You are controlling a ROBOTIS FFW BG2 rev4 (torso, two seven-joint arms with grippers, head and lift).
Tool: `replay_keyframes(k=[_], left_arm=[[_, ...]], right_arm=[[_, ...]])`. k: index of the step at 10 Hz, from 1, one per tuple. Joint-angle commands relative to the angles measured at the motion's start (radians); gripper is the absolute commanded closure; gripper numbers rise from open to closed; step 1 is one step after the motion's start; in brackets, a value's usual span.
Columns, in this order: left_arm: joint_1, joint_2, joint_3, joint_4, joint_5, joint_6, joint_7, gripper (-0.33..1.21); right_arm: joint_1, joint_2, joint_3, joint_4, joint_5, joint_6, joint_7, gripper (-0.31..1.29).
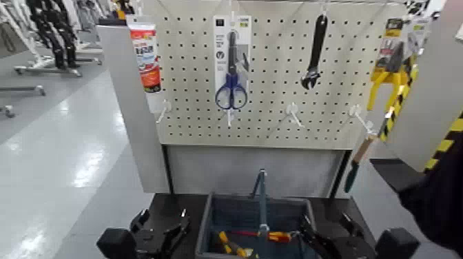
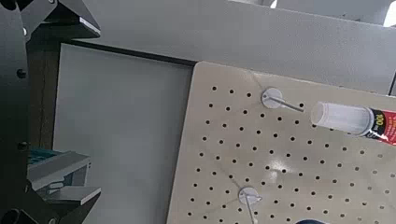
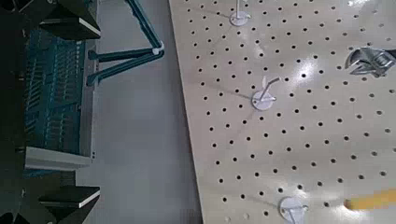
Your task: Put the yellow roller into the crate.
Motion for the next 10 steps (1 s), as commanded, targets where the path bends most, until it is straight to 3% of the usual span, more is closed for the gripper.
replay_keyframes(k=[1,4,7,10], left_arm=[[0.000,0.002,-0.002,0.000,0.000,0.002,0.000,0.12],[-0.002,0.005,-0.002,0.000,0.000,0.003,0.000,0.12],[-0.002,0.005,-0.004,0.000,0.000,0.005,0.000,0.12],[0.000,0.005,-0.002,0.000,0.000,0.005,0.000,0.12]], right_arm=[[0.050,0.002,0.024,0.000,0.049,-0.072,-0.035,0.13],[0.099,0.007,0.033,0.029,0.084,-0.196,-0.092,0.13],[0.126,0.021,0.027,0.015,0.144,-0.212,-0.130,0.12],[0.129,0.021,0.026,0.013,0.150,-0.227,-0.142,0.12]])
